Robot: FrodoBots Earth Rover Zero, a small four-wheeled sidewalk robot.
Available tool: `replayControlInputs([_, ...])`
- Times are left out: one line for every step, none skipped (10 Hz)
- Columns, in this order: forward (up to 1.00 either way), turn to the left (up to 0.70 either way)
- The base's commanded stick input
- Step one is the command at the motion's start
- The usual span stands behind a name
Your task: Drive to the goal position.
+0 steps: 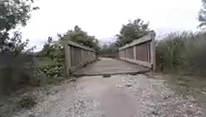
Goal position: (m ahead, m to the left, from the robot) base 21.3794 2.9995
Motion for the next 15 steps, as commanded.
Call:
replayControlInputs([0.5, 0.0])
replayControlInputs([0.5, 0.0])
replayControlInputs([0.5, 0.0])
replayControlInputs([0.5, 0.0])
replayControlInputs([0.5, 0.0])
replayControlInputs([0.5, 0.0])
replayControlInputs([0.5, 0.0])
replayControlInputs([0.5, 0.0])
replayControlInputs([0.5, 0.0])
replayControlInputs([0.5, 0.0])
replayControlInputs([0.5, 0.0])
replayControlInputs([0.5, 0.0])
replayControlInputs([0.5, 0.0])
replayControlInputs([0.5, 0.0])
replayControlInputs([0.5, 0.0])
